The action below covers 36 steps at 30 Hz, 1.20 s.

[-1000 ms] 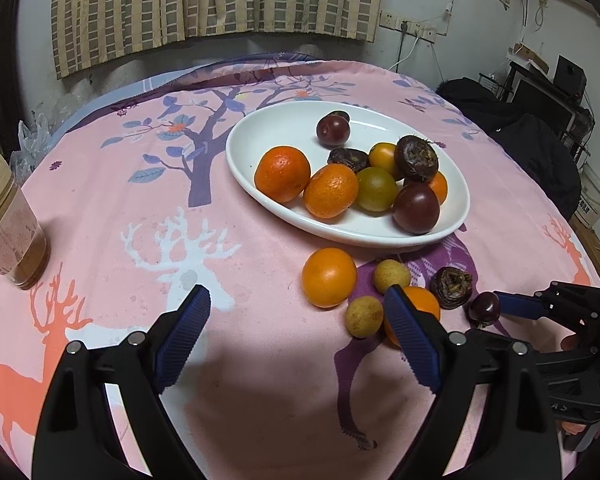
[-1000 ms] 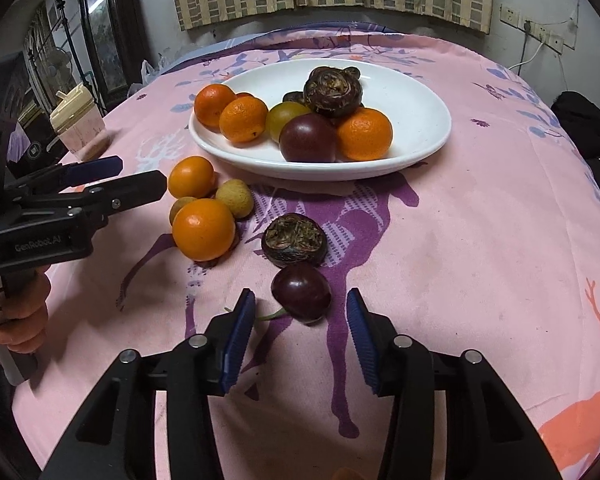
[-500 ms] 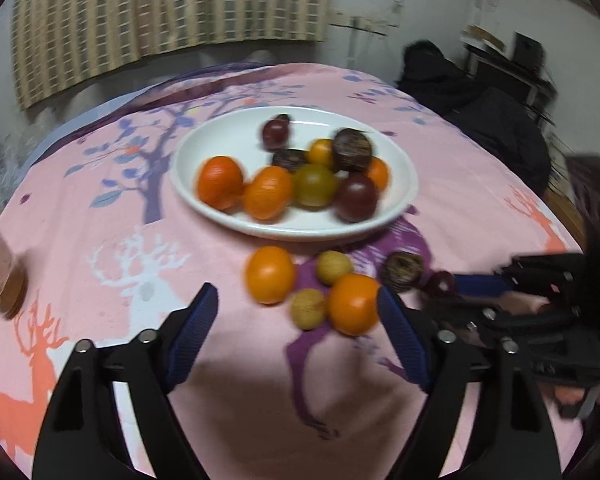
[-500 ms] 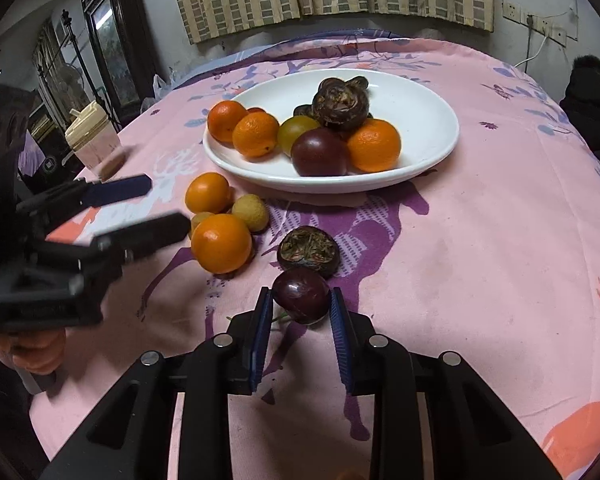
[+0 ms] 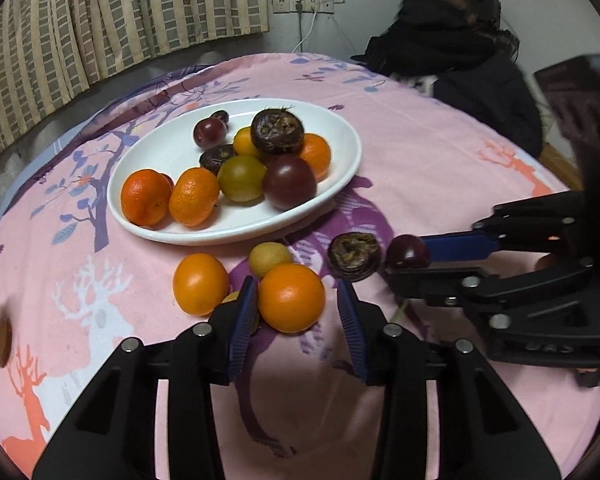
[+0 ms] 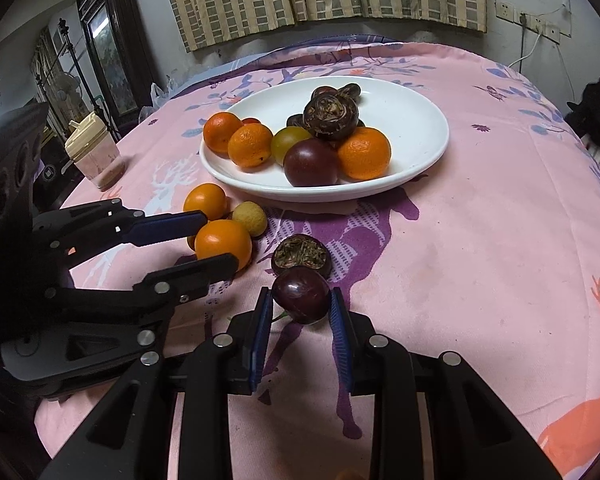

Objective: Organize fruits
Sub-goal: 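Carry the cherry and orange onto the white plate and open both tools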

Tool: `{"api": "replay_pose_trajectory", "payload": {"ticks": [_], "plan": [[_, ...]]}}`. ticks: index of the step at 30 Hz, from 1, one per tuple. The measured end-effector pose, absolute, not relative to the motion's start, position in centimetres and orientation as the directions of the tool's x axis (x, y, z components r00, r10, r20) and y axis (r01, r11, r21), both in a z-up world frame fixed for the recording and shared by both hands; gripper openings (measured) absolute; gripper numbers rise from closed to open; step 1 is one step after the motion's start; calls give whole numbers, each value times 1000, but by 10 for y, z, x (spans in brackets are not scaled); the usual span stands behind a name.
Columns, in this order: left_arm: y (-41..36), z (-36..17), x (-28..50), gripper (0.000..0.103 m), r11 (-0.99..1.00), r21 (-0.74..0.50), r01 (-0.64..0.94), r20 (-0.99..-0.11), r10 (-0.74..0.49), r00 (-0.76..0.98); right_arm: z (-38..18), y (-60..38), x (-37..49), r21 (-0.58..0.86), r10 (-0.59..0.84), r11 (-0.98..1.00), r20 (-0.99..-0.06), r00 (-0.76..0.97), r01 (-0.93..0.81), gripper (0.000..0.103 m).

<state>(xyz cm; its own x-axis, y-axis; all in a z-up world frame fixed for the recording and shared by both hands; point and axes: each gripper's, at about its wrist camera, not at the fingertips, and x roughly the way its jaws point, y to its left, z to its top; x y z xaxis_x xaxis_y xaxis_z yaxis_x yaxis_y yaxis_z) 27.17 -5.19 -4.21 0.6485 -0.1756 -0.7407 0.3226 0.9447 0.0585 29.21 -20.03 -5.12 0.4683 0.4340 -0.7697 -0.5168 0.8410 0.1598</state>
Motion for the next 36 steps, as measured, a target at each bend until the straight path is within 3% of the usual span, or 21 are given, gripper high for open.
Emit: {"api": "replay_pose_trajectory", "payload": {"ticks": [6, 10, 19, 26, 27, 29, 30, 36], "plan": [[-49, -43, 275, 37, 947, 65, 314, -742, -164, 650, -50, -202, 295, 195, 465, 827, -765, 445, -528, 30], [-28, -28, 280, 36, 957, -69, 283, -730, -241, 639, -38, -203, 304, 226, 488, 823, -750, 446, -521, 30], [8, 22, 354, 36, 969, -217, 122, -648, -236, 724, 17, -185, 381, 258, 525, 828, -668, 527, -497, 29], [22, 9, 415, 36, 976, -216, 0, -704, -155, 693, 7, -160, 466, 324, 539, 829, -681, 496, -456, 30], [24, 7, 421, 38, 979, -205, -11, -715, -142, 685, 4, -157, 473, 321, 534, 831, -689, 490, -455, 39], [27, 4, 424, 69, 982, -188, -32, -726, -117, 678, 1, -156, 478, 333, 541, 827, -690, 480, -453, 59], [28, 5, 423, 89, 984, -169, -52, -724, -88, 684, 1, -157, 478, 346, 551, 822, -685, 477, -453, 60], [22, 19, 407, 91, 994, -86, -62, -697, -15, 717, 17, -158, 454, 320, 549, 819, -679, 488, -477, 61]]}}
